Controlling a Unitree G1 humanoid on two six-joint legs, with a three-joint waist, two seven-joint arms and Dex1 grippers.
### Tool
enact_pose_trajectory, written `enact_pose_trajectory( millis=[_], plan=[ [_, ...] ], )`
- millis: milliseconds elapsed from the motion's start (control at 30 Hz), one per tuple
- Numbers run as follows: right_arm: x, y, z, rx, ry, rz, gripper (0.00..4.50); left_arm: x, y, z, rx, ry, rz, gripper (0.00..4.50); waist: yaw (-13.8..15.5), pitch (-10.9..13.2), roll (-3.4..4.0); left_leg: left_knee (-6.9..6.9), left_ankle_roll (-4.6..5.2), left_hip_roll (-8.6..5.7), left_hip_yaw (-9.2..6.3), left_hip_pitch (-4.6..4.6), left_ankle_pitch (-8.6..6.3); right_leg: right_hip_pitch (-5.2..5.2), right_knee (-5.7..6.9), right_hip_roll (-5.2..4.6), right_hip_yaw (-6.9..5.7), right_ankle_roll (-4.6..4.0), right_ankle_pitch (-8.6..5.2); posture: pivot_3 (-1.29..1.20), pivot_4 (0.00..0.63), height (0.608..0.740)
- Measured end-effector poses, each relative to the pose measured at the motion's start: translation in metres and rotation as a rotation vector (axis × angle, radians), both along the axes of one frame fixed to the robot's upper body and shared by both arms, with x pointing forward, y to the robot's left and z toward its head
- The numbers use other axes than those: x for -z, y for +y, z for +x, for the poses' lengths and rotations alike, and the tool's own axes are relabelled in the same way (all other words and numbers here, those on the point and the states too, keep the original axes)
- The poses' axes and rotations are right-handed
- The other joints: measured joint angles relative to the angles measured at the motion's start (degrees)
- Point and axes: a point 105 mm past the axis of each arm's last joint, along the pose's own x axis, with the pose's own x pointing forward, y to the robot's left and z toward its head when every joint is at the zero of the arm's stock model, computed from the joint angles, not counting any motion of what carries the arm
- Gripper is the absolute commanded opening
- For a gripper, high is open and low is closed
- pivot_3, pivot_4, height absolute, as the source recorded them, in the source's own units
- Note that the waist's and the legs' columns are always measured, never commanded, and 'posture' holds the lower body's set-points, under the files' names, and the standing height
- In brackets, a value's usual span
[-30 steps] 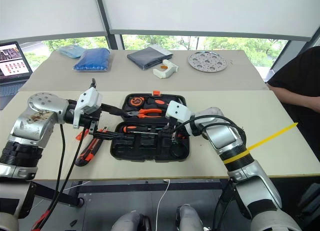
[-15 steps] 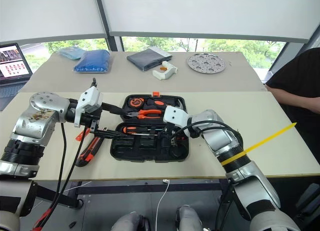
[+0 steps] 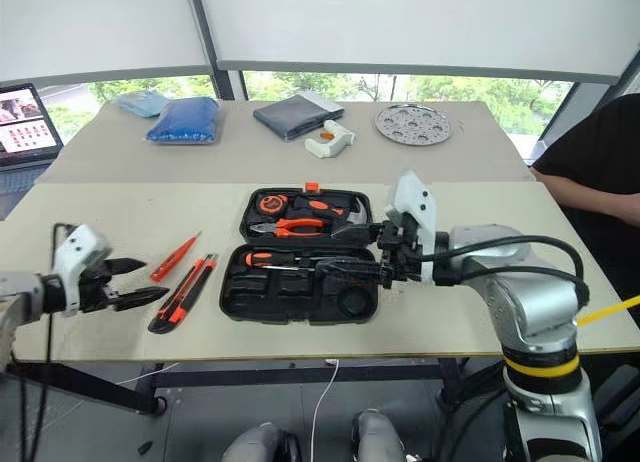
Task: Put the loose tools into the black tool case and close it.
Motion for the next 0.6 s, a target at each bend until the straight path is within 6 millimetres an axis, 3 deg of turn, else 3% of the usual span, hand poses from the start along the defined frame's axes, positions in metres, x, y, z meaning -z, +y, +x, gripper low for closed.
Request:
enact_pose_trajectory(
  millis=[133, 367, 533, 600],
  plan=[
    [0.002, 0.001, -0.005, 0.007, 0.009, 0.003, 4.45, -0.003, 0.002, 0.003, -0.018, 0.012, 0.004, 4.5, 0.58, -0.01, -0.01, 0.0, -0.02, -0.05, 0.0, -0.01, -0.01, 0.0, 0.0, -0.02, -0.04, 0.02, 0.07, 0.0, 0.15, 0.718],
    [0.002, 0.003, -0.002, 0.045, 0.003, 0.011, 4.45, -0.026, -0.032, 0.059, 0.043, 0.042, -0.004, 4.5, 1.13, -0.04, -0.08, 0.04, 0.44, -0.13, 0.08, -0.06, 0.26, 0.03, 0.0, 0.16, -0.05, 0.0, 0.1, 0.0, 0.15, 0.718],
    [0.0, 0.005, -0.002, 0.069, -0.029, 0.016, 4.45, -0.005, -0.044, 0.083, 0.021, 0.164, 0.025, 4.5, 0.03, -0.05, -0.11, 0.05, 0.47, -0.09, 0.12, -0.05, 0.27, 0.0, -0.03, 0.32, 0.04, -0.02, 0.1, 0.0, 0.15, 0.718],
    [0.0, 0.005, -0.003, 0.077, -0.038, 0.015, 4.5, 0.005, -0.045, 0.086, 0.016, 0.204, 0.049, 3.98, -0.41, -0.04, -0.12, 0.04, 0.46, -0.07, 0.13, -0.06, 0.27, -0.02, -0.04, 0.35, 0.03, -0.09, 0.12, 0.0, 0.15, 0.718]
  ],
)
